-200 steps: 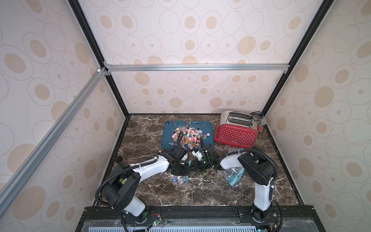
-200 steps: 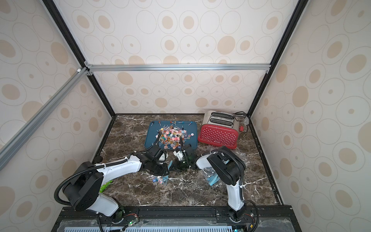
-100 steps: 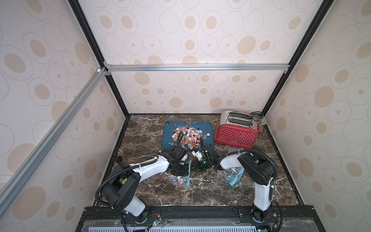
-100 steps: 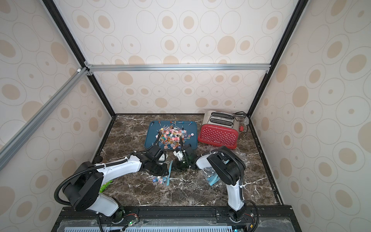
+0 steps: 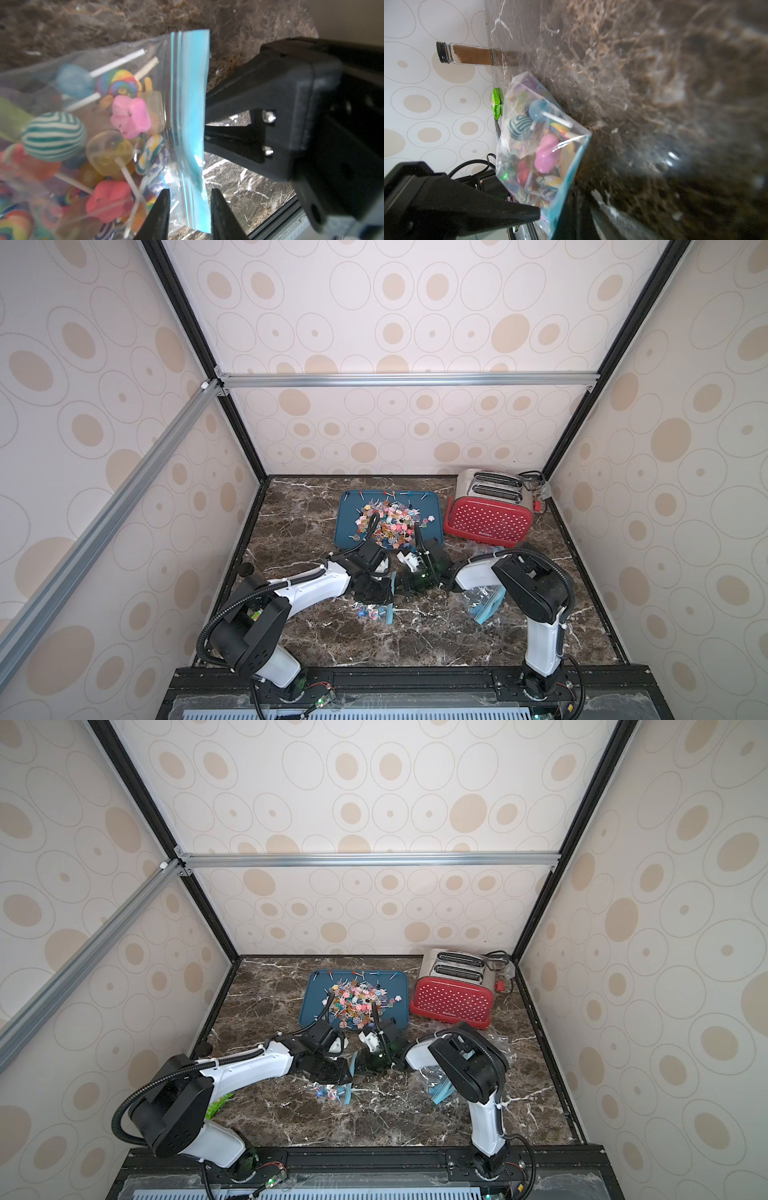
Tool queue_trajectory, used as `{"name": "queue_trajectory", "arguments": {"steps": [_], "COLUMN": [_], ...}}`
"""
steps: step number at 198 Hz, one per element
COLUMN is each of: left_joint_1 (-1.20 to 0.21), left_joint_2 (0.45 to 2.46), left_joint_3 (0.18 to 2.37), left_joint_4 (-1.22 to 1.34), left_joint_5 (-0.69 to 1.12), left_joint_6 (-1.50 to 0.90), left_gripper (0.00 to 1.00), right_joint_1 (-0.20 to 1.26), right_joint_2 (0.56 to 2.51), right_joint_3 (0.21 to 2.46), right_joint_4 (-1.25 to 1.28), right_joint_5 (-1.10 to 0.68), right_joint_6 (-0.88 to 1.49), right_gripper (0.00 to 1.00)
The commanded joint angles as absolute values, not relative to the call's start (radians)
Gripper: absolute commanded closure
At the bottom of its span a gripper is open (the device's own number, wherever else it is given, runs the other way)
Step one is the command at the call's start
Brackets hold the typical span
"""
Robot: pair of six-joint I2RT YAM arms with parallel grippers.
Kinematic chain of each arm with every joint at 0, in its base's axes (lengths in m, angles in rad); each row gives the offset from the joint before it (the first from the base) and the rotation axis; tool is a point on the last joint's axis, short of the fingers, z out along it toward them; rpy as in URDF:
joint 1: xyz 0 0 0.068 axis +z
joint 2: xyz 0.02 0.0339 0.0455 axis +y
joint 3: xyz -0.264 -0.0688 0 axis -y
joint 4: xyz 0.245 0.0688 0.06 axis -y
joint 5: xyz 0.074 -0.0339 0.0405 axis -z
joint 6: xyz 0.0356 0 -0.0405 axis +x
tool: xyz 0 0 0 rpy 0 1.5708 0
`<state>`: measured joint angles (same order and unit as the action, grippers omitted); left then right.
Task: Pour candies out of the ziploc bag
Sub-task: Open the ziploc bag at the center of the board.
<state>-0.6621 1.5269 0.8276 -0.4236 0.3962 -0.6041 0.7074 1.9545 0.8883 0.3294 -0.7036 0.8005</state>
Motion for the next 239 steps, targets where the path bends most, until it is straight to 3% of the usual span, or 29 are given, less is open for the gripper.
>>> {"name": "queue_trajectory", "arguments": {"steps": [1, 131, 239], "left_joint_1": [-0.657, -0.658, -0.657], "left_joint_2": [1.541, 1.576, 1.577], "left_joint_3": [0.851, 0.858, 0.856], "left_joint_4": [-0.418, -0.411, -0.402], "left_joint_5": [0.406, 0.400, 0.389], "left_joint_6": [-0.585, -0.581, -0.586], "left_gripper": [0.68, 0.69, 0.91], "right_joint_1": [0.716, 0.718, 0.718], "right_joint_2": [1.967, 1.962, 1.959], "right_joint_3": [0.903, 0.898, 0.894], "right_joint_4": [0.339, 0.339, 0.342], "right_joint_5": [-0.703, -0.701, -0.701], "right_joint_6": [0.805, 0.804, 0.806], "right_gripper": [0.97, 0.97, 0.97]}}
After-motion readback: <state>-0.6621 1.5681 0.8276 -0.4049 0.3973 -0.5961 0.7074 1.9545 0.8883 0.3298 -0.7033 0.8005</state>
